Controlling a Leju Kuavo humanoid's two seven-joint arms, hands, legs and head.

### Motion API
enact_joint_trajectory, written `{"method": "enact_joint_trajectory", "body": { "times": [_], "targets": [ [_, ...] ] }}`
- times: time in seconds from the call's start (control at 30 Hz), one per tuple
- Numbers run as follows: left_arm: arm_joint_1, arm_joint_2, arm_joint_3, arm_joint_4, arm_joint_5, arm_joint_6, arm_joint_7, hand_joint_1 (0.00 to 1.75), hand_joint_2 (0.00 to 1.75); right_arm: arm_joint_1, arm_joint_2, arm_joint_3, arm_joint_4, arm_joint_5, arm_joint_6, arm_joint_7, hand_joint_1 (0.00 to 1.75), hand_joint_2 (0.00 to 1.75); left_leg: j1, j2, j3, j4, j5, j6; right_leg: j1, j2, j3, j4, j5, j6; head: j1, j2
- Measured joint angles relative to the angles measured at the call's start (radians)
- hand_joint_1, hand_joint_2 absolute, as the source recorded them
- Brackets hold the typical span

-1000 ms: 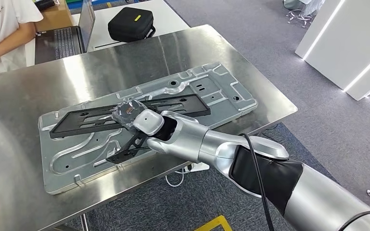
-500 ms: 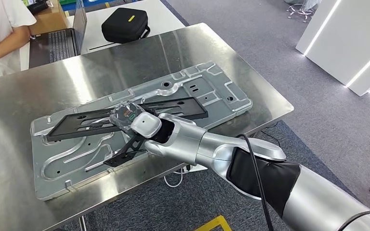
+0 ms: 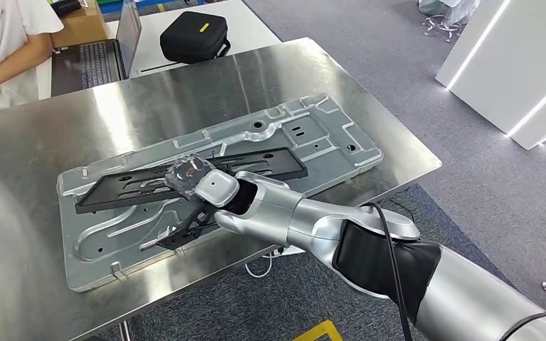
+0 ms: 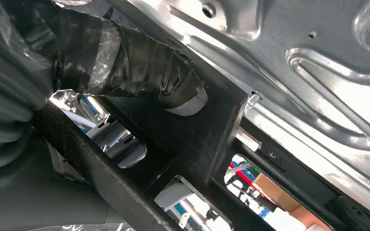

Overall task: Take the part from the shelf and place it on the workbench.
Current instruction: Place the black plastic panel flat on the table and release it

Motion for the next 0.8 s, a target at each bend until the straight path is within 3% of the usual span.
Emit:
{"method": "enact_joint_trajectory", "body": {
  "times": [0.03, 0.1, 0.17, 0.27, 0.4, 0.43, 0.47, 0.57, 0.63, 0.73, 0.8],
  "targets": [
    [0.000, -0.001, 0.001, 0.000, 0.001, -0.001, -0.002, 0.00, 1.75, -0.002, 0.004, 0.000, 0.006, 0.000, -0.005, -0.003, 1.75, 1.75, 0.000, 0.000, 0.002, -0.001, -0.001, -0.002, 0.002, 0.000, 0.032, -0.070, 0.033, -0.007, 0.000, 0.000],
    [-0.002, -0.005, 0.004, 0.000, 0.001, -0.006, -0.012, 0.00, 1.75, -0.006, 0.013, 0.000, 0.017, 0.000, -0.015, -0.007, 0.87, 0.87, -0.002, 0.000, 0.002, -0.001, -0.002, -0.008, 0.009, 0.000, 0.075, -0.169, 0.067, -0.017, 0.000, 0.000],
    [-0.003, -0.006, 0.005, 0.000, -0.006, -0.008, -0.018, 0.00, 1.75, -0.009, 0.020, 0.000, 0.026, 0.001, -0.020, -0.010, 0.00, 0.00, -0.004, 0.001, 0.001, -0.005, 0.001, -0.016, 0.014, 0.001, 0.080, -0.187, 0.065, -0.022, 0.000, 0.000],
    [-0.001, -0.007, 0.006, 0.000, -0.017, -0.003, -0.014, 0.00, 1.75, -0.013, 0.030, 0.001, 0.035, 0.001, -0.022, -0.017, 0.00, 0.00, -0.004, 0.002, -0.007, 0.017, -0.021, -0.029, 0.005, 0.000, 0.095, -0.211, 0.074, -0.035, 0.000, 0.000],
    [-0.001, -0.004, 0.008, -0.001, -0.012, -0.007, -0.014, 0.00, 0.00, -0.015, 0.048, 0.003, 0.047, 0.002, -0.022, -0.022, 0.00, 0.00, -0.002, 0.002, -0.103, 0.227, -0.119, -0.042, 0.006, -0.001, 0.101, -0.217, 0.077, -0.046, 0.000, 0.000],
    [0.000, -0.004, 0.011, -0.001, -0.011, -0.008, -0.014, 0.00, 0.00, -0.015, 0.050, 0.005, 0.050, 0.002, -0.021, -0.023, 0.00, 0.00, -0.002, 0.002, -0.116, 0.252, -0.119, -0.046, 0.006, -0.001, 0.100, -0.215, 0.076, -0.046, 0.000, 0.000],
    [0.000, -0.004, 0.014, -0.001, -0.009, -0.010, -0.014, 0.00, 0.00, -0.015, 0.053, 0.006, 0.054, 0.002, -0.021, -0.023, 0.00, 0.00, 0.000, 0.003, -0.110, 0.238, -0.099, -0.048, 0.006, -0.001, 0.100, -0.211, 0.074, -0.046, 0.000, 0.000],
    [-0.001, -0.003, 0.024, -0.003, 0.000, -0.012, -0.015, 0.00, 0.00, -0.019, 0.061, 0.007, 0.062, 0.002, -0.021, -0.023, 0.00, 0.00, 0.002, 0.004, -0.023, 0.062, -0.016, -0.048, 0.006, 0.001, 0.095, -0.191, 0.062, -0.036, 0.000, 0.000],
    [-0.002, -0.002, 0.026, -0.003, 0.001, -0.015, -0.018, 0.00, 0.00, -0.022, 0.066, 0.007, 0.065, 0.001, -0.021, -0.023, 0.00, 0.00, -0.001, 0.002, 0.003, 0.008, -0.009, -0.039, 0.010, 0.002, 0.088, -0.181, 0.058, -0.026, 0.000, 0.000],
    [-0.002, -0.003, 0.028, -0.003, 0.001, -0.019, -0.022, 0.00, 0.00, -0.024, 0.070, 0.007, 0.069, 0.000, -0.021, -0.024, 0.00, 0.00, -0.001, 0.000, 0.003, 0.004, -0.004, -0.020, 0.010, 0.002, 0.086, -0.178, 0.056, -0.013, 0.000, 0.000],
    [-0.002, -0.003, 0.030, -0.003, 0.001, -0.020, -0.024, 0.00, 0.00, -0.027, 0.070, 0.007, 0.072, -0.002, -0.021, -0.024, 0.00, 0.00, 0.003, 0.001, 0.005, -0.003, 0.002, -0.008, 0.007, 0.002, 0.064, -0.127, 0.021, -0.001, 0.000, 0.000]
  ]
}}
